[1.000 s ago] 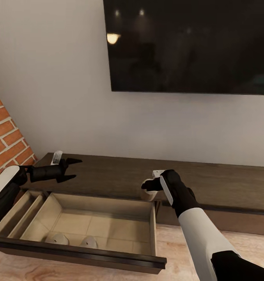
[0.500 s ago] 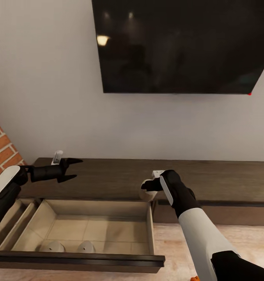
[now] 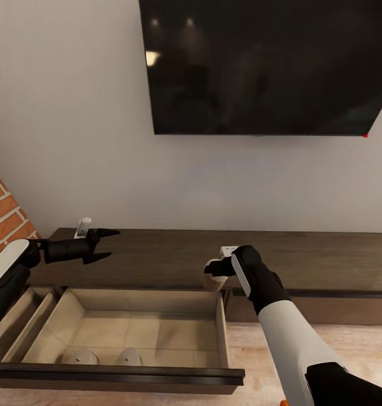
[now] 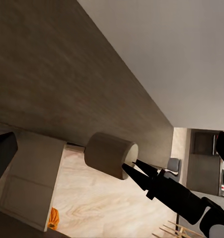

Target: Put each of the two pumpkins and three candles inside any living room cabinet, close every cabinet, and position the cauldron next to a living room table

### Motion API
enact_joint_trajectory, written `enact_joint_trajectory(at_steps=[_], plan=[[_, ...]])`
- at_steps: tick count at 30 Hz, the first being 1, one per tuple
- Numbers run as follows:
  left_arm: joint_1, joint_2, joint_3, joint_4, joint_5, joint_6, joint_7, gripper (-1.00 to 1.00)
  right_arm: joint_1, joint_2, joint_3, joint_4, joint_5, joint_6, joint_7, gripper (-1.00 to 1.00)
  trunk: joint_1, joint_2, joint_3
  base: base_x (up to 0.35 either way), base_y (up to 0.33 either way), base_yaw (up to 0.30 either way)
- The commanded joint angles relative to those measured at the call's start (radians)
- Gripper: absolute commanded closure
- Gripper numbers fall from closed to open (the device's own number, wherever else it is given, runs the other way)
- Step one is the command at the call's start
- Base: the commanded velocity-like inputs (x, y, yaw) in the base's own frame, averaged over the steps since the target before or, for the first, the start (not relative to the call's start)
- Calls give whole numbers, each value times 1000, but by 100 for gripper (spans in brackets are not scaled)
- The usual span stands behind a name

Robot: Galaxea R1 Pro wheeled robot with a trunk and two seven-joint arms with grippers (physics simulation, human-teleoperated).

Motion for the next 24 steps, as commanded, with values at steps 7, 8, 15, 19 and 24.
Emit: enact_joint_trajectory(at_steps=[7, 8, 15, 19, 24], plan=[[0, -1, 0, 1, 0, 0, 0, -100, 1, 0, 0, 16, 0, -4, -4, 100, 0, 0, 0, 0, 253, 0], [0, -1, -3, 1, 0, 0, 0, -100, 2, 1, 1, 27, 0, -5, -4, 100, 0, 0, 0, 0, 271, 0], [0, -1, -73, -3, 0, 0, 0, -100, 4, 4, 83, 136, -2, -8, -8, 100, 0, 0, 0, 0, 222, 0], [0, -1, -79, -3, 0, -1, 0, -100, 4, 5, 98, 238, 0, -28, -13, 100, 0, 0, 0, 0, 37, 0], [0, -29, -86, -1, -1, -1, 0, -100, 8, 6, 100, 336, 0, -160, -15, 100, 0, 0, 0, 0, 5, 0]])
